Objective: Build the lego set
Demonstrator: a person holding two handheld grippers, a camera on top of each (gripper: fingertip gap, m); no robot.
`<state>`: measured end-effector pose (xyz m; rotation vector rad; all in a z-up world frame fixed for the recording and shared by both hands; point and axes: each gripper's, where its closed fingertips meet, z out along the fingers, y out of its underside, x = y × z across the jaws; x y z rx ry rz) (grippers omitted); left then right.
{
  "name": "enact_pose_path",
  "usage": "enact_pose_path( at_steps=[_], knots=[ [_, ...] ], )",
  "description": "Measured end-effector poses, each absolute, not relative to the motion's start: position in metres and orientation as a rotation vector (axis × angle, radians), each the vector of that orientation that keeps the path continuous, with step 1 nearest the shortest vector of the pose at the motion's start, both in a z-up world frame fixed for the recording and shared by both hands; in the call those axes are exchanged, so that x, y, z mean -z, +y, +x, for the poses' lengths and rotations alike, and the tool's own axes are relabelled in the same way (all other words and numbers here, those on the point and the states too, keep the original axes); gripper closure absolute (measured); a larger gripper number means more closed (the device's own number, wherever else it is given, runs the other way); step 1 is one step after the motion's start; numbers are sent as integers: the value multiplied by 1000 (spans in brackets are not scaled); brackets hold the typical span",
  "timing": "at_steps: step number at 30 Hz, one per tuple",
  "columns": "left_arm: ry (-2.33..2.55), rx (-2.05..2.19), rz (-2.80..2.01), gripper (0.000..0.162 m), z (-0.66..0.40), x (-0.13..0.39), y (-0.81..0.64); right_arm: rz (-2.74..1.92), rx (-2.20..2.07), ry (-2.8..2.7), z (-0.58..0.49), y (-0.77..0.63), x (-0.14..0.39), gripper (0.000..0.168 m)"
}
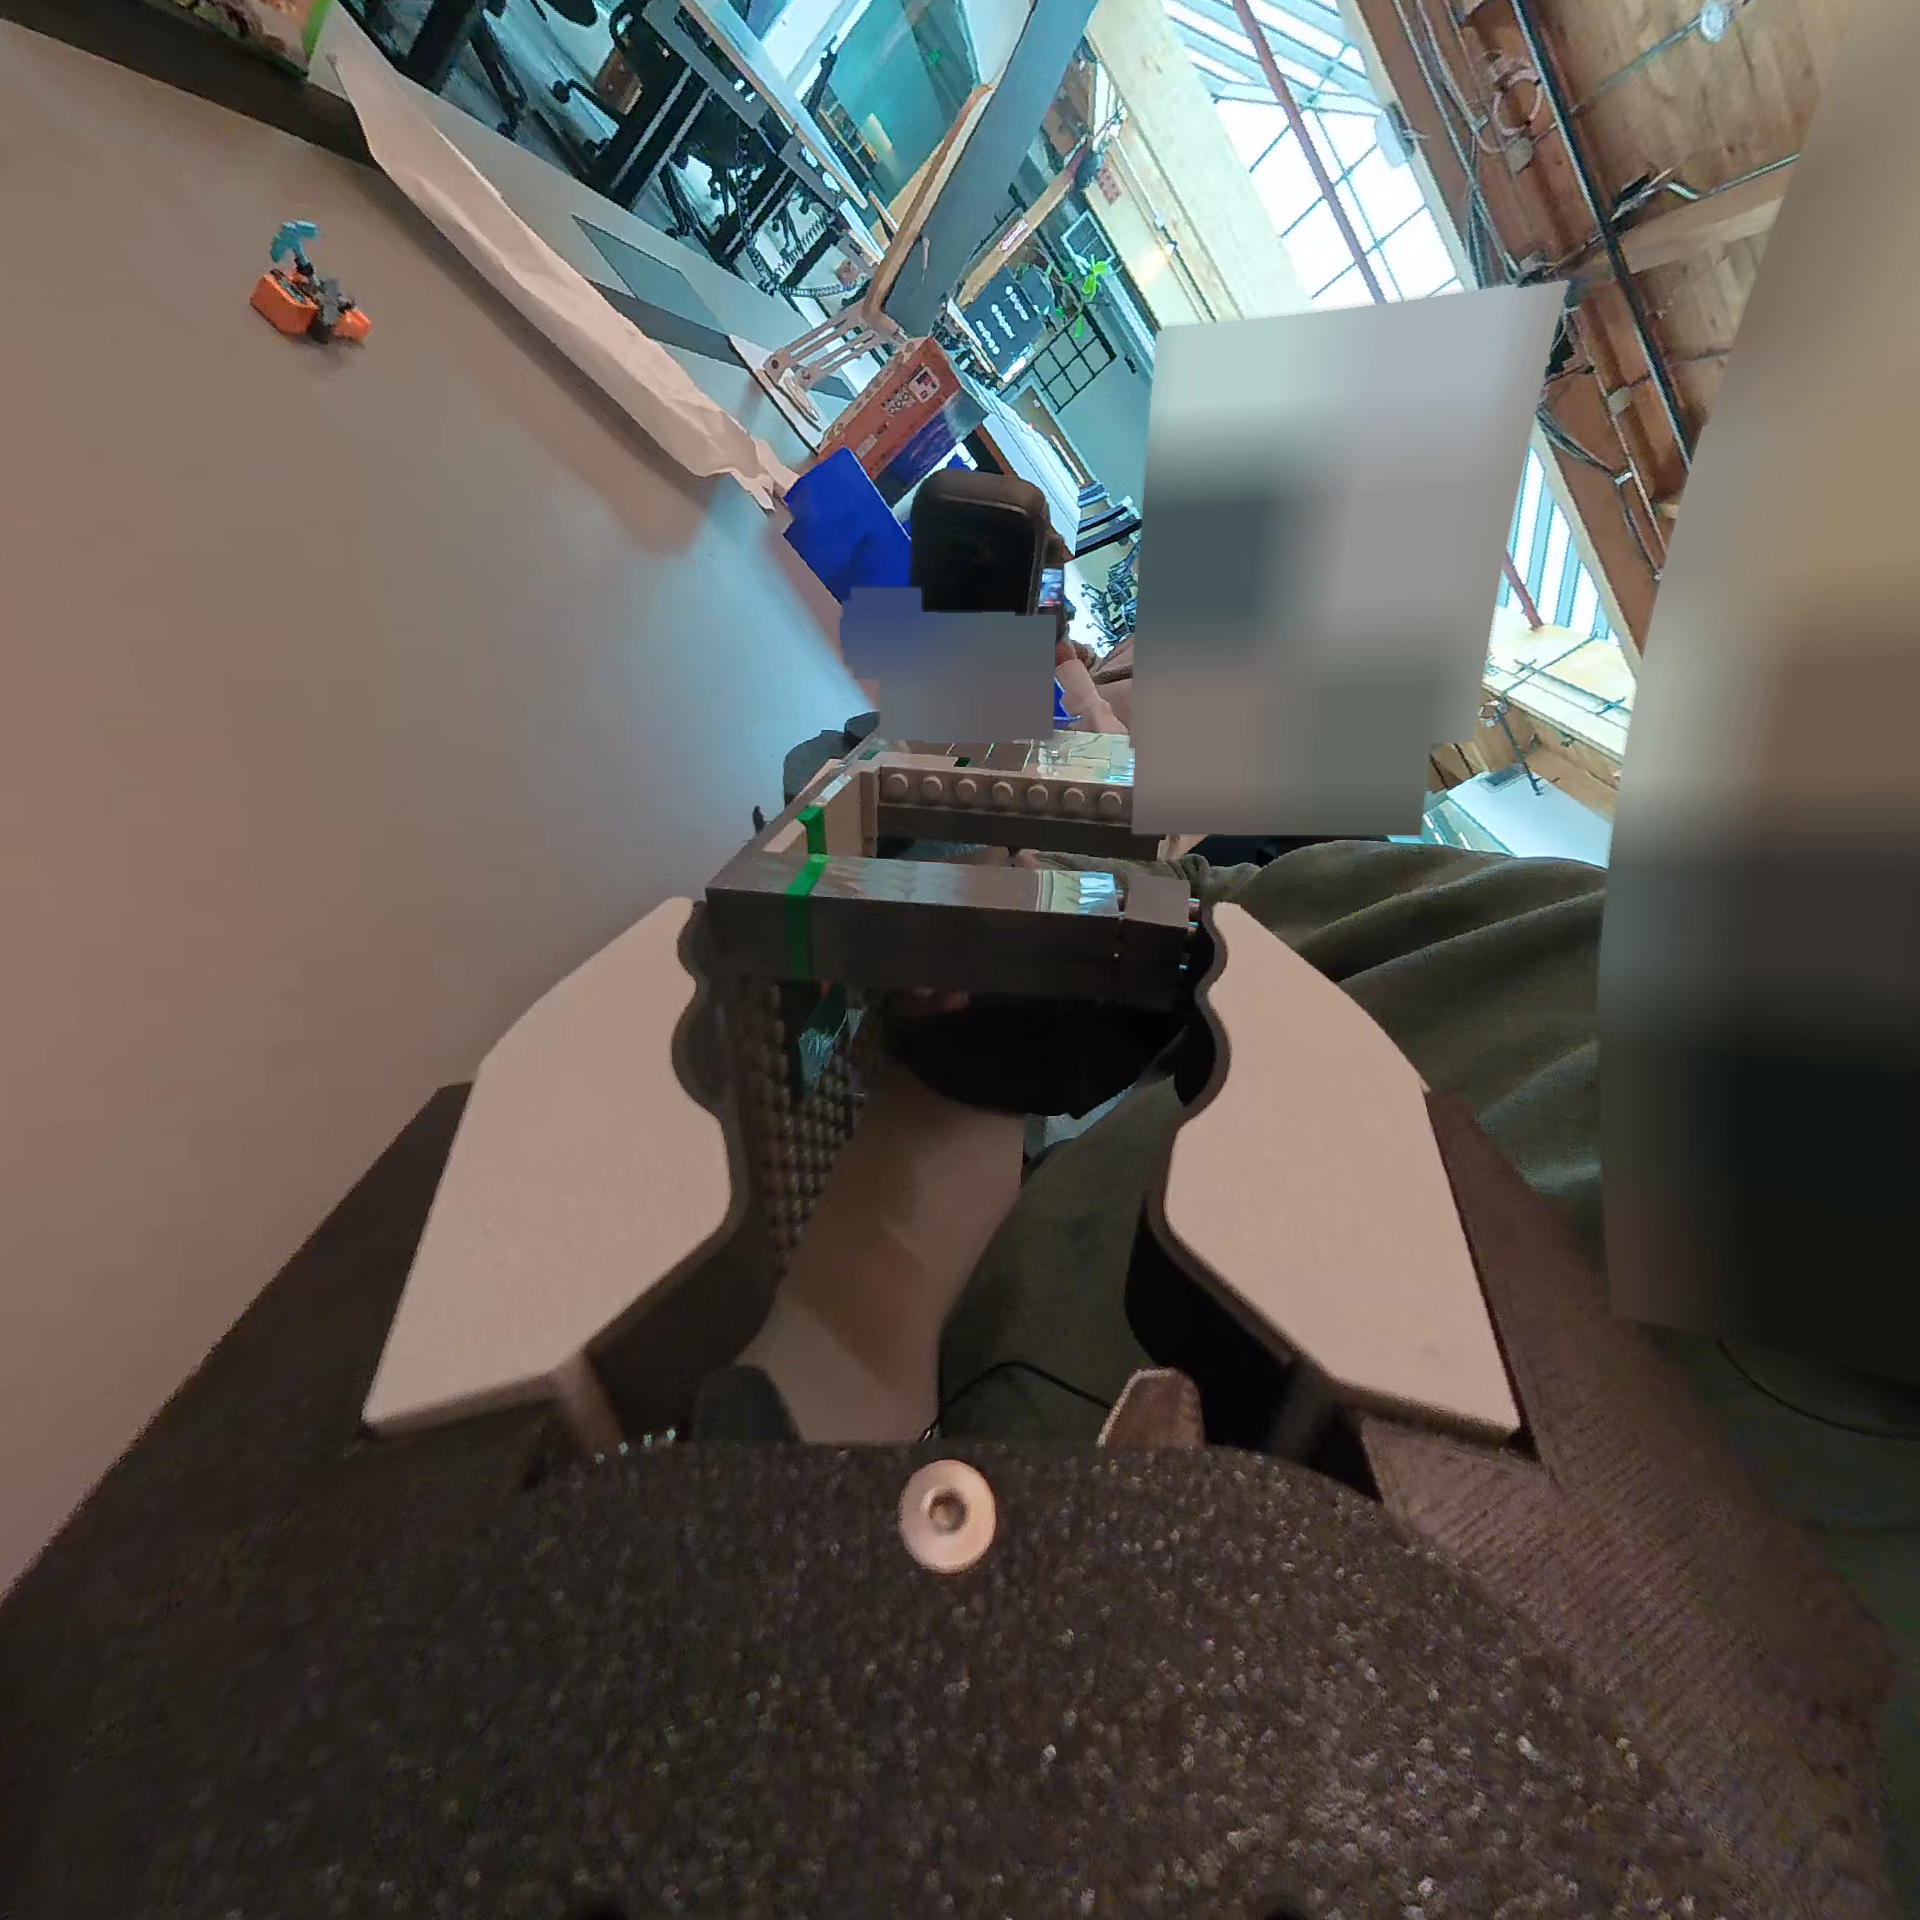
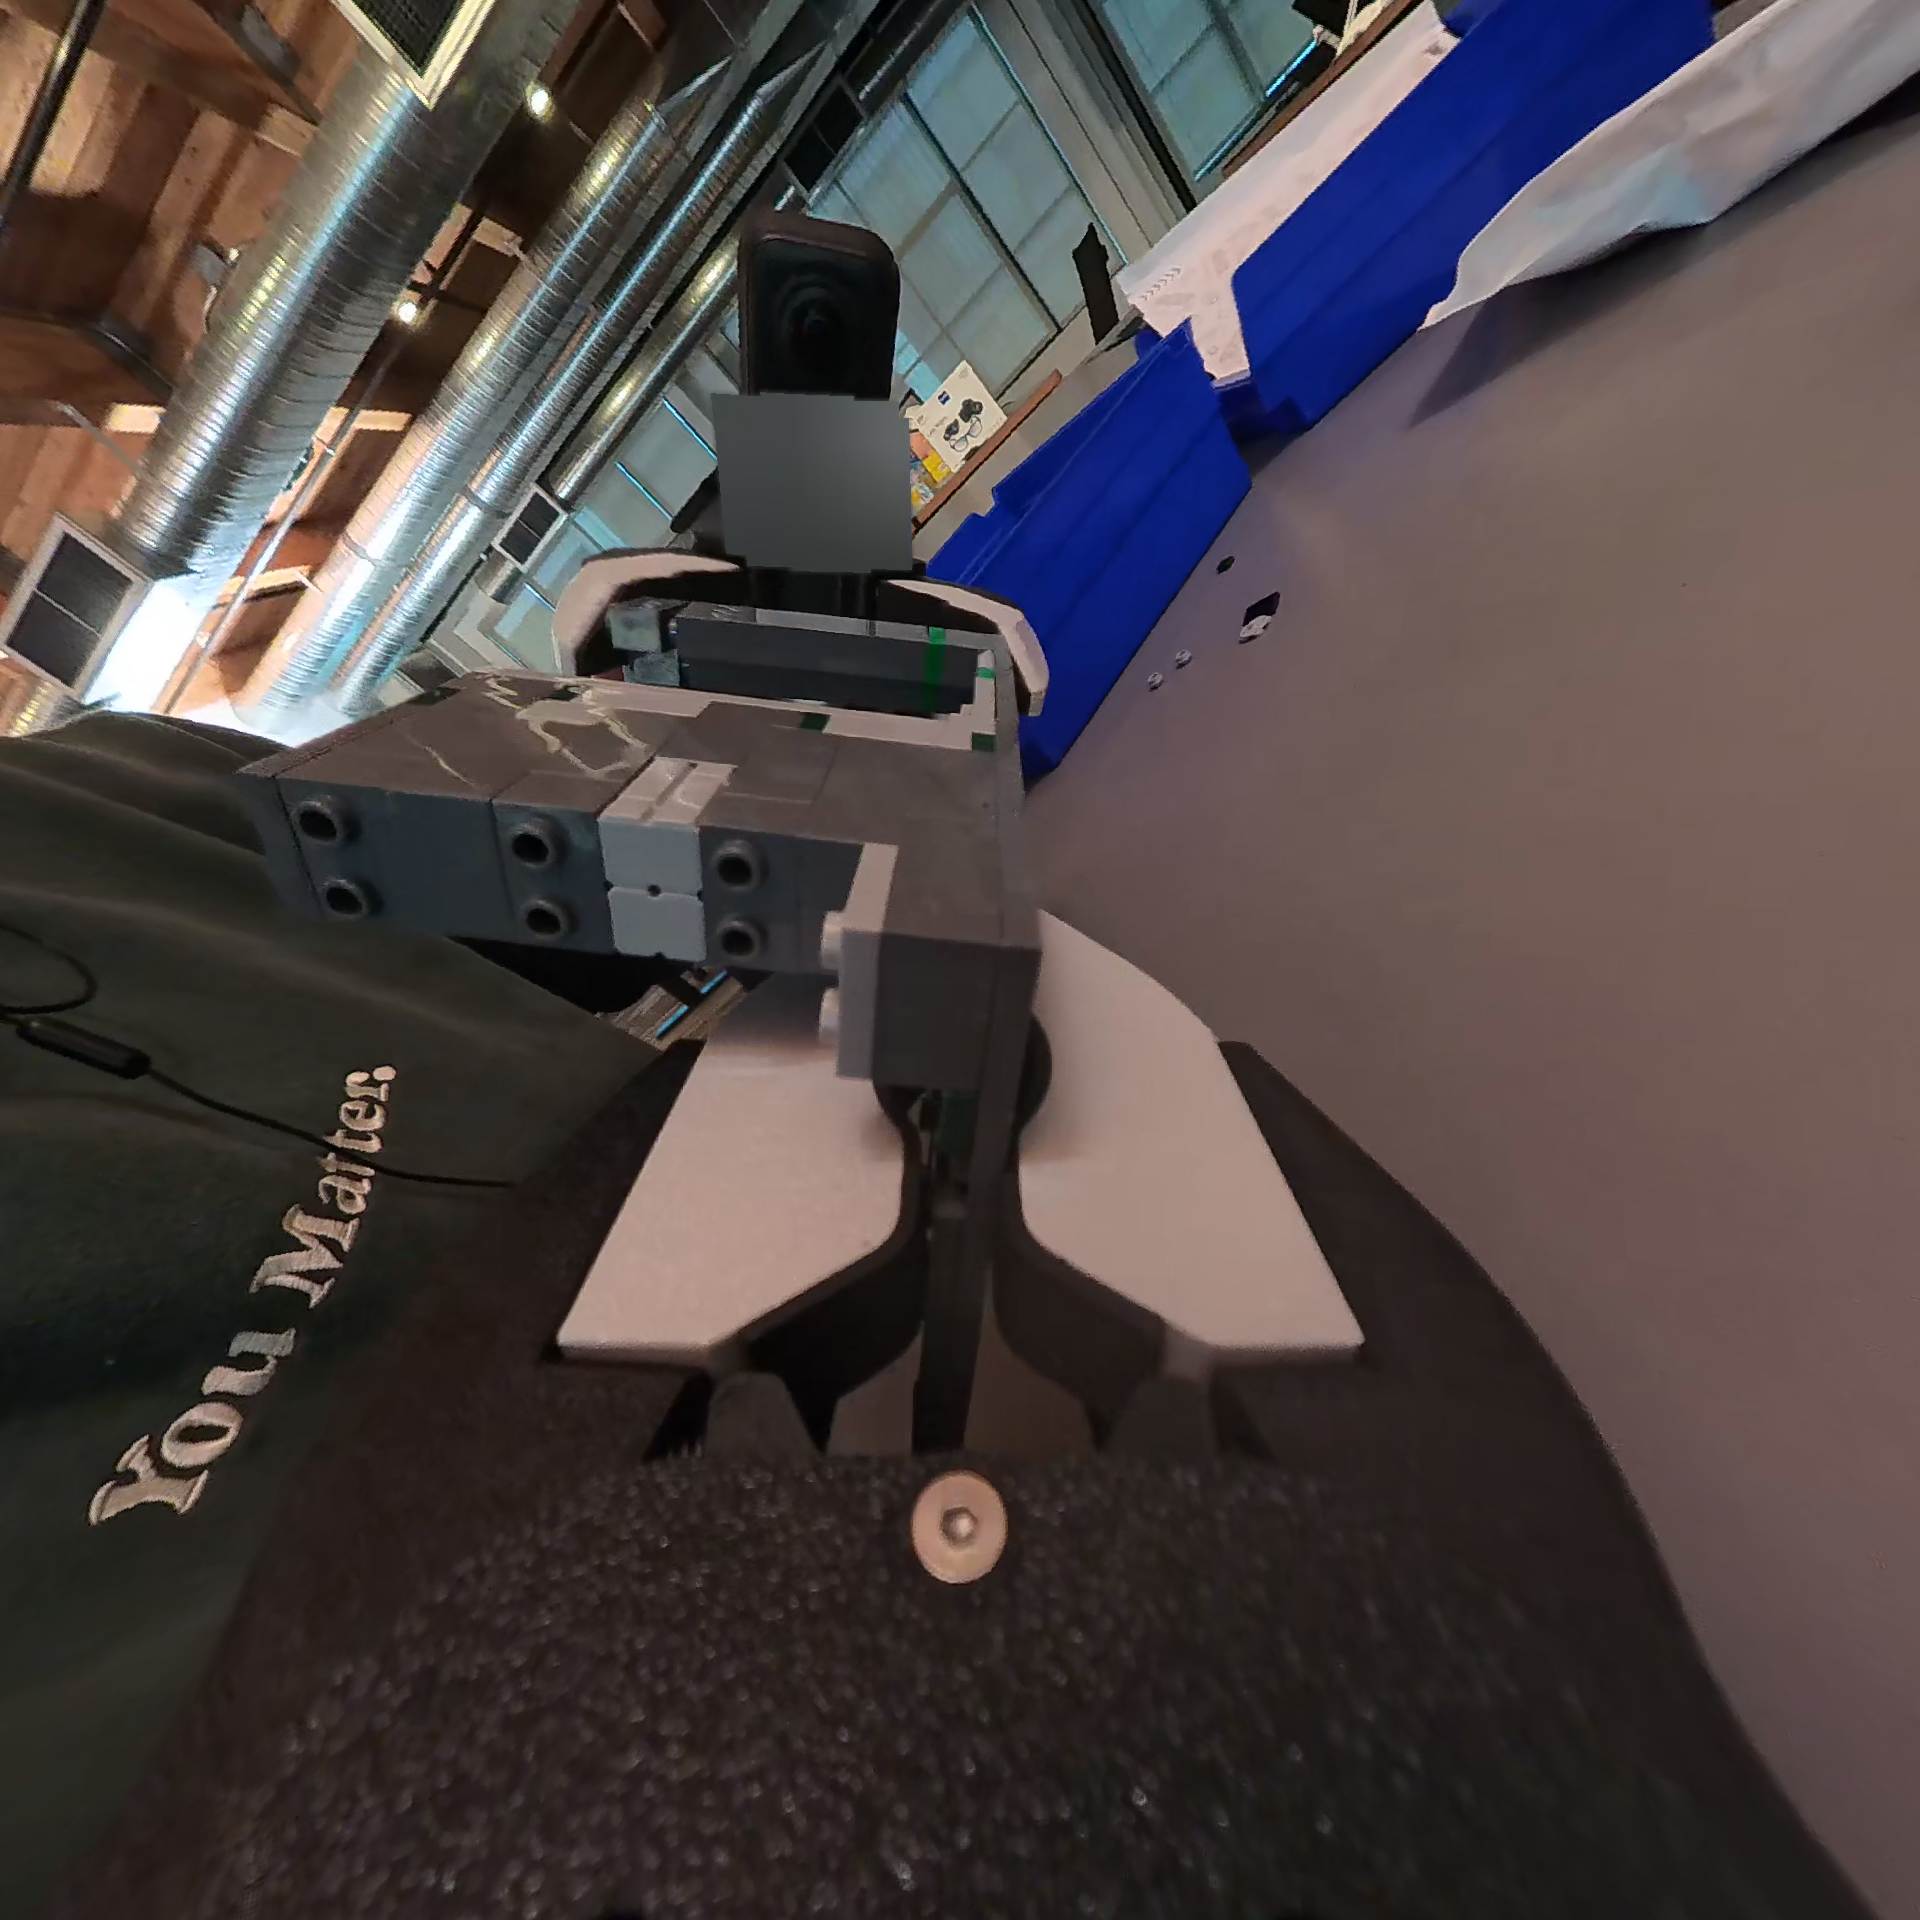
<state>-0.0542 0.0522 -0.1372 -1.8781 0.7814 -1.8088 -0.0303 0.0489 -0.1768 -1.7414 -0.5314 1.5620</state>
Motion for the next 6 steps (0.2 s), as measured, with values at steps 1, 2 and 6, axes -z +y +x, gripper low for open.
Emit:
enact_pose_path(
  at_steps=[1,2,6],
  knots=[
    [783,1802,-1872,76,-54,137,52,-1739,-1555,-534,-31,49,177,159],
    [782,1797,-1868,76,-54,137,52,-1736,-1550,-536,-31,48,177,159],
    [792,1772,-1852,76,-55,137,50,-1728,-1523,-554,-32,48,176,160]
  ],
)
